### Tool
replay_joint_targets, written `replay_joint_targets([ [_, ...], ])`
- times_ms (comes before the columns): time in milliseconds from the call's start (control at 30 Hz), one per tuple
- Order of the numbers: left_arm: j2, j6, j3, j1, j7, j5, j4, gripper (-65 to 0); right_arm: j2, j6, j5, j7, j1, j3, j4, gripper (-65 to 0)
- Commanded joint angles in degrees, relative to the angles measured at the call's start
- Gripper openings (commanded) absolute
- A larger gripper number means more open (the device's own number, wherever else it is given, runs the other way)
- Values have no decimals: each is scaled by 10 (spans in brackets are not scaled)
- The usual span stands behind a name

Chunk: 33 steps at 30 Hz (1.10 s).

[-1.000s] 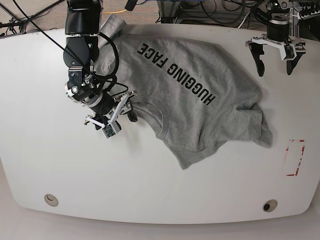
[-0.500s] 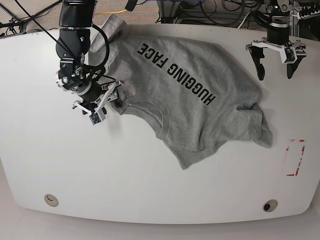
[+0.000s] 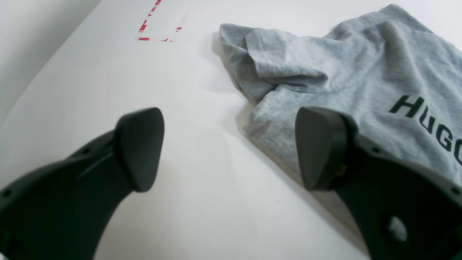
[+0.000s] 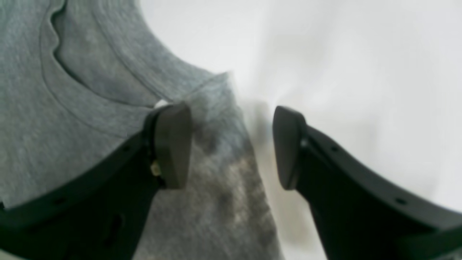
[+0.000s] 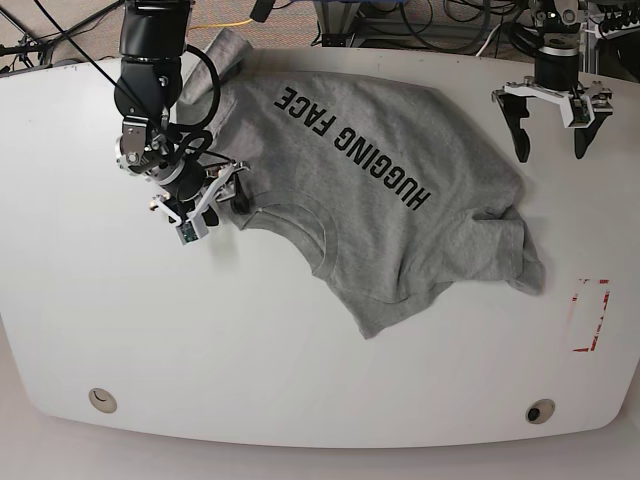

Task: Fold the T-shirt properly
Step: 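Lower the right gripper onto the shirt's shoulder seam and grasp it, then move the left gripper to the shirt's hem corner and grasp it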

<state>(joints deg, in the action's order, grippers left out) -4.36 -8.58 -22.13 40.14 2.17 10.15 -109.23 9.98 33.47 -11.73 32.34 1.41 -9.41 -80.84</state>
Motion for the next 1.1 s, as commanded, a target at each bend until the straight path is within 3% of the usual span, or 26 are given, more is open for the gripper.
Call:
replay_joint_targets([
  [0, -4, 2, -3, 3, 14, 2, -9, -119, -4, 1, 7, 22, -2, 0, 7, -327],
  [133, -5, 2, -17, -10, -13, 4, -10, -118, -20, 1, 13, 22, -2, 0, 4, -503],
  [200, -2, 2, -34, -37, -50, 4, -10, -117, -22, -2, 13, 22, -2, 0, 4, -628],
  [233, -2, 2, -44, -50, -74, 4, -11, -117, -22, -2, 13, 22, -4, 0, 4, -650],
  [367, -2, 0, -77, -107, -186, 5, -11, -117, -22, -3, 13, 23, -8, 0, -3, -650],
  [667, -6, -1, -114, -247, -347, 4, -9, -114, -18, -4, 13, 47, 1, -1, -115, -650],
  [933, -6, -5, -104, -302, -412, 4, -9, -114, -2, -3, 13, 88, 2, -2, -273, -650],
  [1067, -6, -53, -92, -310, -436, 2, -8, -114, 15, -4, 13, 88, 1, -3, -339, -650],
])
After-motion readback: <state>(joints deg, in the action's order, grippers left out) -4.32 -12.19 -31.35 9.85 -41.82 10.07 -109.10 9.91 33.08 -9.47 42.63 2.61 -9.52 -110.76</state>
